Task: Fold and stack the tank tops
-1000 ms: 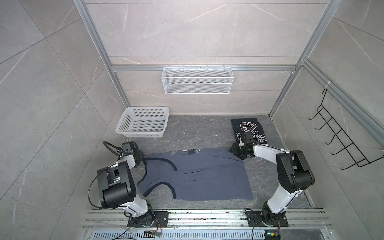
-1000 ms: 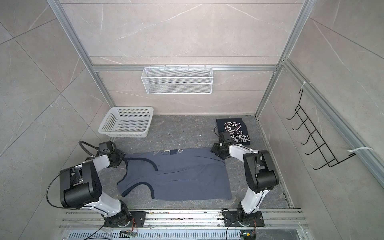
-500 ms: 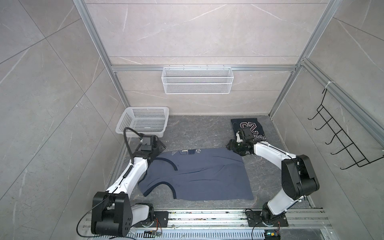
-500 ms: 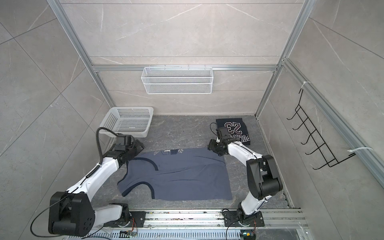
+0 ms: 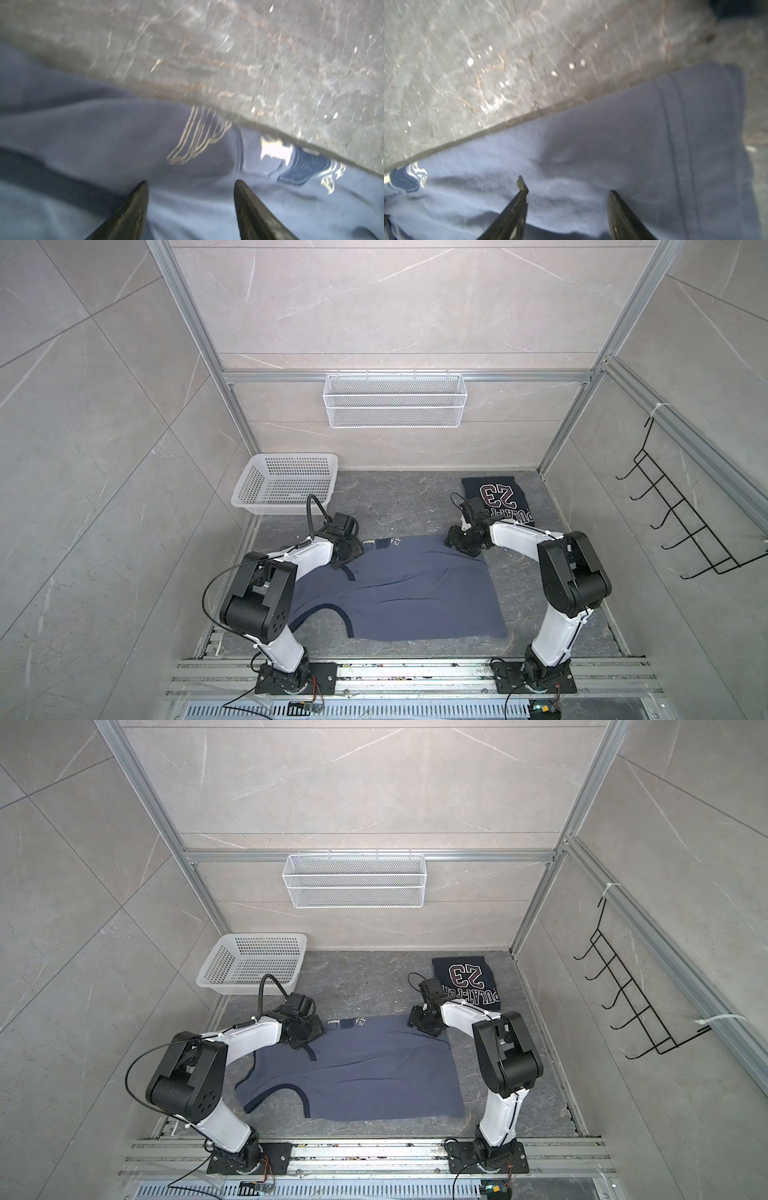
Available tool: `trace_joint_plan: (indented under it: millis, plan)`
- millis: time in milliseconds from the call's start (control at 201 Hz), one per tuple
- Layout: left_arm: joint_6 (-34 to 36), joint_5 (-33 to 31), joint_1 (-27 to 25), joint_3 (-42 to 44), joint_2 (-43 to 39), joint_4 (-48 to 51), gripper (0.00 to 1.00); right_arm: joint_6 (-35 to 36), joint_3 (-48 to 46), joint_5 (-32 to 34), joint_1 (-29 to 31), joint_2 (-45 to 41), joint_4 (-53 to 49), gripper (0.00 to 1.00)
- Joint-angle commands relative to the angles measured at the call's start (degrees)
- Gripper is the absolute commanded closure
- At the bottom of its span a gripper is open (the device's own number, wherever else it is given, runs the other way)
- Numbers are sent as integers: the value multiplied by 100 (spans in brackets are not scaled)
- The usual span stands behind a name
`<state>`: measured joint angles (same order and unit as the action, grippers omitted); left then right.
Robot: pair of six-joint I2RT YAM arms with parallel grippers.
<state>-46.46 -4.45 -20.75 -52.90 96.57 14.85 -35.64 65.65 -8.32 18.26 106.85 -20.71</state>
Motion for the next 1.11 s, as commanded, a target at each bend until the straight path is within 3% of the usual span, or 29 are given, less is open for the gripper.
trace_joint_plan:
  millis: [0,358,563,787,1100]
  plan:
    - [76,-205,69,-203,325,-16,32,-211,17,196,-52,460,-126,37]
    - [677,-127,597,-1155,1139,-206,32,-210,932,163,-219,1212,-126,37]
    - [883,-223,528,-1767,703,569,31,153,1348,126,-219,810,-516,36]
    - [998,-830,-310,-1461,-1017,1940,23,629,471,149,-206,-1078,-1094,34]
    - [-503,-1036,-2196,365,-2941,3400,25,-12,-1784,542,-205,-3462,-2141,34]
